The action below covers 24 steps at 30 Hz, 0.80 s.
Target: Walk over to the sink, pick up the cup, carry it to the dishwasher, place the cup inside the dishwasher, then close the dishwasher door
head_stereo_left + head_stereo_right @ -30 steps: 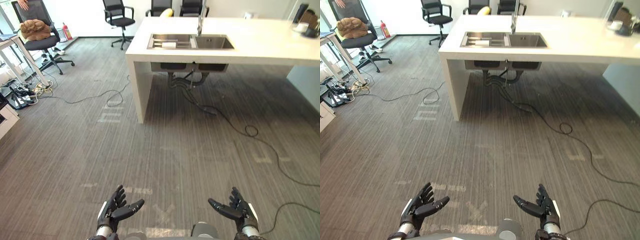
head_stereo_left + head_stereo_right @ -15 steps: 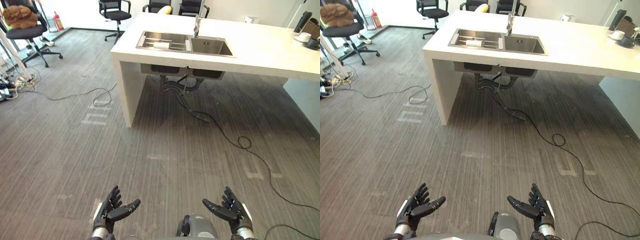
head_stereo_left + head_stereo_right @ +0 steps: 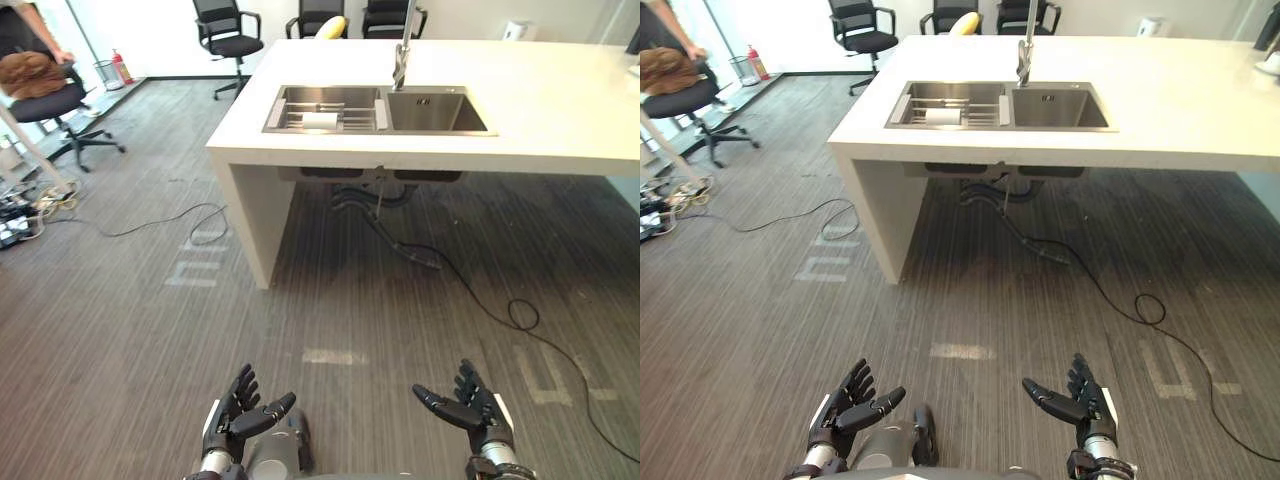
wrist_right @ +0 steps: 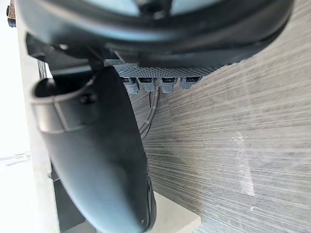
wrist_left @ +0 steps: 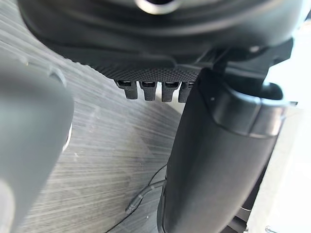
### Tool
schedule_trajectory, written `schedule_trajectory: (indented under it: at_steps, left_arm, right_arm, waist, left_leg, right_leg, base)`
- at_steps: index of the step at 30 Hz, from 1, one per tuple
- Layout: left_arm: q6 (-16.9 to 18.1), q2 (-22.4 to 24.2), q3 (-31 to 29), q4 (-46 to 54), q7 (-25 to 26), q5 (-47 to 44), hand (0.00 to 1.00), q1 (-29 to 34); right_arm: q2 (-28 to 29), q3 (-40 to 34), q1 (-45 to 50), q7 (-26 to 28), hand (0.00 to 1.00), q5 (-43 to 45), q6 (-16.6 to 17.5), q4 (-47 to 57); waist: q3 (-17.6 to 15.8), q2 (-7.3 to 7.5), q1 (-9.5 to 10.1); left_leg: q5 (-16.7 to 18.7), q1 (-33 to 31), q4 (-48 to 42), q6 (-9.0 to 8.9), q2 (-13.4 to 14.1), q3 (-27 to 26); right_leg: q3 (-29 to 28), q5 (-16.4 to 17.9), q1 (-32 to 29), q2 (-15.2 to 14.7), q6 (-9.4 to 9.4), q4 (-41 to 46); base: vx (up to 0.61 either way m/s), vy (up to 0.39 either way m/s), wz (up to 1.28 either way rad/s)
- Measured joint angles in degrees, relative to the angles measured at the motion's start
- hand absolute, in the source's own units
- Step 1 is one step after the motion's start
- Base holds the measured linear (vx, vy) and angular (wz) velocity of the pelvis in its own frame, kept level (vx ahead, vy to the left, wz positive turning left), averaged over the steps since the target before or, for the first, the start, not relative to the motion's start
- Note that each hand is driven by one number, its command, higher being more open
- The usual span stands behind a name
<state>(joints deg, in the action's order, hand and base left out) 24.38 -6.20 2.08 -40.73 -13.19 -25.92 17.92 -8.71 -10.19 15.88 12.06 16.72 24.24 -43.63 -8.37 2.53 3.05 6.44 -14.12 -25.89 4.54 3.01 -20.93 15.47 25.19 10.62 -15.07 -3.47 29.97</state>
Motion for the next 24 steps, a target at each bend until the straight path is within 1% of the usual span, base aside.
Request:
schedule_trajectory:
  at_steps: [1,2,3,4,5,6,7,8,9,10,11,12,13,14,15,16,17,18,19,20,21,22,23,24]
  left_arm:
    - [-0.1,-0.6,-0.4,0.0,-0.4,0.1,1.0,-0.1]
    - [-0.1,-0.9,-0.6,0.0,-0.4,0.0,1.0,-0.3]
    - [-0.3,-1.4,-1.0,0.0,-0.3,0.0,1.0,-0.2]
    - [-0.3,-1.5,-1.0,0.1,-0.3,0.0,1.0,-0.2]
    - [-0.3,-1.7,-1.1,0.4,-0.1,0.0,1.0,0.1]
    - [-0.5,-2.2,-0.9,0.6,0.3,0.0,1.0,0.2]
    - [-0.8,-2.8,-0.6,0.6,0.8,0.0,1.0,-0.2]
    - [-1.2,-2.8,-0.4,0.8,1.3,0.0,1.0,-1.2]
    - [-1.7,-3.1,-0.5,1.4,1.9,0.0,1.0,-2.0]
    - [-1.8,-3.3,-0.5,1.8,2.1,0.0,1.0,-2.5]
    - [-1.8,-3.9,-0.4,2.0,2.3,-0.1,1.0,-4.0]
    - [-1.8,-4.4,-0.4,2.0,2.6,-0.4,1.0,-4.7]
    - [-1.8,-4.6,-0.5,2.3,2.8,-0.9,1.0,-4.7]
    - [-1.7,-4.6,-0.5,2.8,3.1,-1.2,1.0,-3.9]
    - [-1.4,-4.9,-0.5,3.1,3.2,-1.2,1.0,-3.0]
    - [-1.4,-4.8,-0.4,3.1,3.4,-1.2,1.0,-2.6]
    - [-1.5,-3.9,-0.3,3.0,4.2,-1.2,1.0,-2.0]
    - [-1.5,-2.5,-0.3,3.0,4.5,-1.2,1.0,-1.4]
    - [-1.6,-1.8,-0.3,2.9,4.5,-1.2,1.0,-1.2]
    - [-1.5,-0.7,0.2,2.8,4.5,-1.1,1.0,-0.8]
    - [-1.4,0.2,1.6,2.6,4.5,-0.9,1.0,-0.7]
    - [-1.3,0.6,2.2,2.6,4.5,-0.8,1.0,-0.5]
    - [-1.0,0.9,3.1,2.6,4.5,-0.9,1.0,-0.3]
    - [-0.2,1.0,3.3,3.3,4.5,-0.9,1.0,-0.3]
  right_arm:
    - [-0.1,0.5,-0.1,0.1,1.0,0.0,-0.2,-0.9]
    - [-0.1,0.7,-0.2,0.2,1.0,0.0,-0.5,-1.5]
    - [-0.1,1.8,-0.3,0.2,1.0,0.0,-1.0,-3.3]
    - [-0.1,2.2,-0.5,0.4,1.0,-0.1,-1.1,-3.8]
    - [0.1,3.0,-0.7,0.7,1.0,-0.1,-1.3,-4.4]
    - [0.1,4.2,-1.1,0.9,1.0,-0.1,-1.4,-4.2]
    - [0.1,4.6,-1.5,1.2,1.0,-0.1,-1.4,-4.1]
    - [0.1,4.8,-2.2,1.4,1.0,-0.1,-1.4,-4.1]
    - [0.1,4.9,-2.5,1.6,1.0,-0.1,-1.4,-3.9]
    - [0.1,4.9,-2.6,1.8,1.0,-0.1,-1.3,-3.7]
    - [0.1,4.8,-2.7,2.0,1.0,-0.1,-1.3,-3.4]
    - [0.2,4.8,-2.2,2.5,1.0,-0.1,-1.3,-3.2]
    - [0.3,4.8,-1.8,2.9,1.0,-0.1,-1.2,-2.7]
    - [0.6,4.8,-0.5,3.3,1.0,-0.1,-0.9,-1.5]
    - [1.0,4.8,1.2,3.7,1.0,0.0,-0.3,0.2]
    - [1.0,4.8,1.7,3.8,1.0,0.0,-0.2,0.8]
    - [0.8,4.5,1.9,3.9,1.0,0.0,-0.3,1.6]
    - [0.8,4.2,1.7,3.6,1.0,0.0,-0.4,2.4]
    - [0.7,4.2,1.7,3.5,1.0,0.0,-0.4,2.9]
    - [0.6,4.1,1.5,3.2,1.0,0.0,-0.5,3.5]
    - [0.1,3.9,1.6,3.1,1.0,0.0,-1.1,3.1]
    - [-0.2,3.8,1.7,3.0,1.0,0.0,-1.3,3.0]
    - [-0.4,3.1,2.3,2.9,1.0,-0.1,-1.5,2.9]
    - [-0.4,2.1,2.7,2.8,1.0,-0.1,-1.5,2.9]
  waist:
    - [0.2,1.12,-0.08]
    - [0.3,1.39,-0.08]
    - [0.5,1.75,-0.07]
    - [0.4,1.57,-0.07]
    - [0.3,1.38,-0.04]
    - [0.3,0.92,-0.1]
    - [0.0,0.04,-0.32]
    - [-0.7,-1.34,-0.56]
    - [-1.1,-2.0,-0.7]
    - [-1.2,-2.26,-0.86]
    - [-1.7,-2.25,-0.94]
    - [-1.7,-2.2,-0.84]
    - [-1.9,-2.12,-0.76]
    - [-1.9,-1.75,-0.82]
    - [-1.5,-1.26,-0.89]
    - [-1.4,-1.34,-0.93]
    - [-1.1,-2.28,-0.65]
    - [-0.4,-3.24,-0.51]
    - [-0.2,-3.41,-0.58]
    - [-0.4,-3.92,-0.62]
    - [-0.5,-4.19,-1.15]
    - [-0.6,-4.57,-1.47]
    - [-0.5,-4.88,-2.07]
    - [-0.5,-4.3,-1.98]
  left_leg:
    - [1.8,0.4,-1.6,0.8,-1.0,-0.4]
    - [3.2,0.9,-2.5,1.01,-1.5,-0.4]
    - [6.2,3.7,-2.9,1.34,-2.2,-0.1]
    - [7.1,5.1,-2.7,1.3,-2.1,0.0]
    - [7.9,7.6,-1.6,1.08,-1.9,0.0]
    - [8.1,10.7,0.9,0.75,-1.6,0.1]
    - [8.0,13.1,3.0,0.38,-0.8,0.5]
    - [7.7,15.7,5.0,-0.35,0.8,0.8]
    - [7.6,17.2,6.4,-0.92,1.6,1.3]
    - [8.0,17.9,7.0,-1.72,2.1,1.7]
    - [8.7,18.9,7.1,-2.8,3.2,2.9]
    - [9.9,19.6,6.0,-4.17,4.6,3.6]
    - [10.9,20.0,4.9,-5.04,5.2,3.7]
    - [13.8,21.2,1.7,-6.49,6.4,3.8]
    - [17.3,22.3,-1.8,-8.04,7.2,4.3]
    - [18.9,22.6,-3.3,-8.68,7.7,4.6]
    - [21.4,23.2,-5.1,-9.77,9.3,4.7]
    - [22.5,23.3,-5.0,-10.02,10.7,4.5]
    - [22.5,23.8,-4.1,-9.9,11.1,4.4]
    - [20.4,23.4,-6.1,-7.23,11.7,4.3]
    - [16.3,20.5,-12.2,-3.47,13.5,3.7]
    - [13.9,19.7,-14.8,-2.96,14.5,3.5]
    - [8.2,18.3,-18.5,-3.11,16.1,3.5]
    - [8.0,17.3,-19.6,-4.16,16.0,3.5]
  right_leg:
    - [-0.9,-1.3,-2.6,-2.3,-0.57,6.8]
    - [-1.6,-3.1,-4.0,-3.5,-0.96,11.1]
    - [-2.8,-9.7,-6.8,-5.6,-1.01,20.5]
    - [-3.2,-9.8,-8.0,-5.7,-1.14,23.3]
    - [-3.2,-8.4,-9.9,-5.4,-1.29,25.8]
    - [-2.8,-6.0,-12.5,-4.0,-1.35,25.4]
    - [-1.5,-4.9,-13.8,-1.8,-1.48,21.3]
    - [1.0,-4.6,-15.1,1.0,-1.43,12.9]
    - [1.9,-4.7,-16.7,2.5,-1.51,6.8]
    - [1.9,-5.3,-18.0,3.3,-1.86,3.3]
    - [1.5,-8.5,-20.3,4.4,-2.16,-3.3]
    - [0.7,-13.2,-21.8,5.0,-2.52,-9.8]
    - [0.6,-15.5,-22.1,5.1,-2.36,-12.3]
    - [0.4,-19.7,-22.5,4.7,-1.78,-13.4]
    - [0.2,-24.0,-22.8,3.6,-0.84,-10.3]
    - [0.1,-25.6,-23.4,3.4,-0.27,-7.4]
    - [-0.1,-24.0,-25.5,3.6,0.43,-0.8]
    - [0.2,-20.0,-27.3,4.2,1.43,2.9]
    - [0.4,-18.7,-27.6,4.4,1.67,4.0]
    - [0.9,-16.3,-27.5,4.4,2.05,5.2]
    - [1.9,-15.2,-26.1,4.4,2.36,4.9]
    - [2.5,-14.8,-24.6,4.7,2.23,4.2]
    - [4.0,-14.3,-21.2,4.9,2.85,2.0]
    - [4.4,-14.0,-18.8,4.9,3.48,-0.7]
  base:
    - [0.55,0.19,0.05]
    - [0.53,0.164,0.12]
    - [0.53,0.144,0.06]
    - [0.61,0.133,-0.03]
    - [0.46,0.056,-0.15]
    - [0.42,0.04,-0.1]
    - [0.37,0.003,-0.02]
    - [0.33,-0.014,0.07]
    - [0.31,-0.027,0.12]
    - [0.27,-0.056,0.25]
    - [0.27,-0.11,0.37]
    - [0.28,-0.132,0.35]
    - [0.29,-0.181,0.27]
    - [0.34,-0.242,0.24]
    - [0.36,-0.28,0.26]
    - [0.41,-0.348,0.16]
    - [0.39,-0.339,-0.01]
    - [0.45,-0.355,-0.06]
    - [0.37,-0.23,0.06]
    - [0.42,-0.279,0.19]
    - [0.34,-0.244,0.27]
    - [0.37,-0.305,0.42]
    - [0.29,-0.207,0.41]
    - [0.23,-0.153,0.33]
